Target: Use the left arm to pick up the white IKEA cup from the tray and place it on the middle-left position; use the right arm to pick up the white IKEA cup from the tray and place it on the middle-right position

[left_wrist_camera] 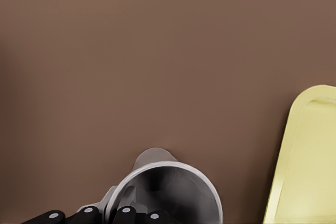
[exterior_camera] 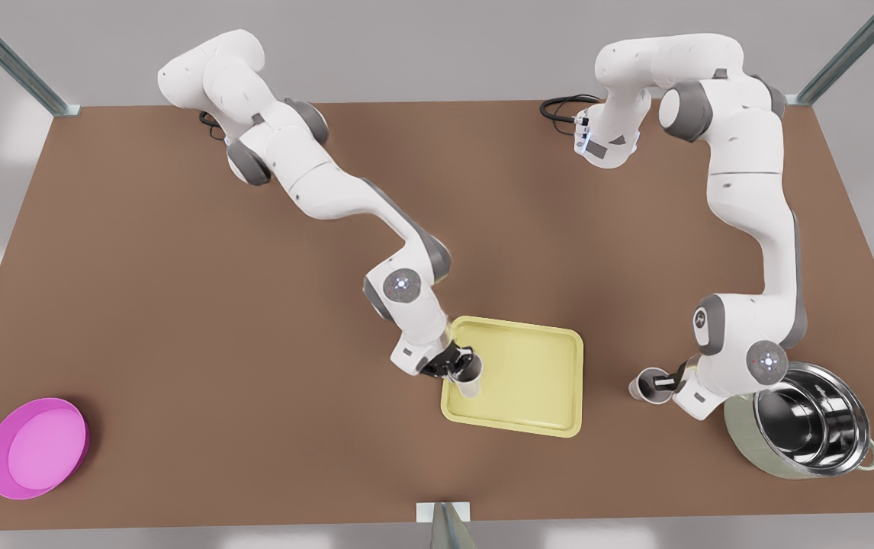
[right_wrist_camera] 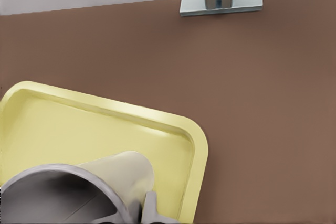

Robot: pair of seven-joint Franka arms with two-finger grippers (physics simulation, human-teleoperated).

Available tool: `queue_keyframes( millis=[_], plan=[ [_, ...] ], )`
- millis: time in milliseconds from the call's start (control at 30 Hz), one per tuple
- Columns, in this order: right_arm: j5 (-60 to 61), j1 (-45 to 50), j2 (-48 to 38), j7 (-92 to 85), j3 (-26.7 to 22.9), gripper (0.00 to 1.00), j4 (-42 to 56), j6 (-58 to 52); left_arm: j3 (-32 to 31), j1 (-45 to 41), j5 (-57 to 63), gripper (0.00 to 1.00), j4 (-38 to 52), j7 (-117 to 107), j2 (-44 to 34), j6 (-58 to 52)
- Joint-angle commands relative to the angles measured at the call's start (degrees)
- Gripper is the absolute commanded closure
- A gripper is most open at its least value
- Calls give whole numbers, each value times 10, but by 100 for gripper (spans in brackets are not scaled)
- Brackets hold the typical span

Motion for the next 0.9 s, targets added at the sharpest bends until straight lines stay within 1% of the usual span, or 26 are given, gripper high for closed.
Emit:
queue_keyframes(
  millis=[0, 33, 67, 100, 133, 167, 233, 267, 333, 367, 400, 433, 467, 500, 533, 567, 600, 667, 733, 767, 800, 833, 867],
  plan=[
    [-2, -6, -50, 5, 2, 83, -59, -7, 0, 1, -6, 82, 0, 162, 4, 10],
    [-3, -13, -89, 1, 3, 83, -116, -6, 0, 0, -6, 82, 0, 162, 6, 16],
    [-6, -24, -126, -2, 4, 81, -180, -6, 0, 0, -6, 70, 0, 162, 6, 16],
    [-3, -34, -164, -30, 6, 81, -238, -5, 0, 0, -6, 0, 0, 160, 6, 17],
    [-4, -49, -195, -34, 7, 81, -294, -1, 0, 0, -6, 0, 0, 160, 5, 16],
    [-2, -55, -212, -57, 8, 81, -322, -2, 0, 0, -5, 0, 0, 157, 5, 16],
    [0, -88, -263, -111, 8, 81, -417, -1, 0, 0, -4, 0, 1, 157, 5, 16],
    [33, -96, -269, -140, 9, 81, -434, -1, 0, -1, -4, 0, 1, 156, 5, 16],
    [45, -106, -267, -164, 9, 80, -451, -2, 0, 0, -1, 0, 4, 156, -4, 9],
    [45, -109, -264, -169, 8, 80, -453, -6, 0, 0, 0, 0, 5, 155, -39, -17],
    [46, -109, -258, -169, 8, 74, -457, -6, 0, -1, 1, 0, 5, 155, -85, -63],
    [46, -109, -257, -169, 8, 62, -457, -6, -1, -1, 1, 0, 5, 134, -125, -99],
    [46, -109, -257, -165, 8, 9, -457, -6, -2, -2, -4, 0, 7, 76, -169, -142],
    [46, -109, -257, -164, 7, 4, -457, -6, -9, -2, -5, 0, 8, 20, -210, -183],
    [46, -109, -257, -163, 6, 0, -457, -6, -8, -1, -6, 0, 10, 17, -254, -235],
    [46, -108, -258, -163, 6, 0, -457, -6, -11, -2, -5, 0, 10, 15, -294, -267],
    [46, -108, -258, -163, 5, 0, -457, -6, -19, -2, -7, 0, 9, 14, -314, -271],
    [45, -108, -263, -164, 1, 0, -457, -6, -20, -2, -7, 0, -2, 13, -326, -296],
    [44, -108, -280, -163, -7, 0, -457, -18, -26, -2, -12, 0, -26, 11, -327, -283],
    [44, -109, -282, -163, -7, 0, -457, -19, -24, 0, -12, 0, -137, 12, -389, -205],
    [44, -109, -292, -163, -8, 0, -457, -27, -26, -2, -9, 0, -138, 12, -382, -188],
    [44, -121, -326, -163, -14, 0, -457, -49, -26, -2, -5, 0, -115, 12, -365, -187],
    [41, -141, -364, -163, -19, 0, -457, -71, -26, 0, -12, 0, -113, 11, -362, -186]
  ],
)
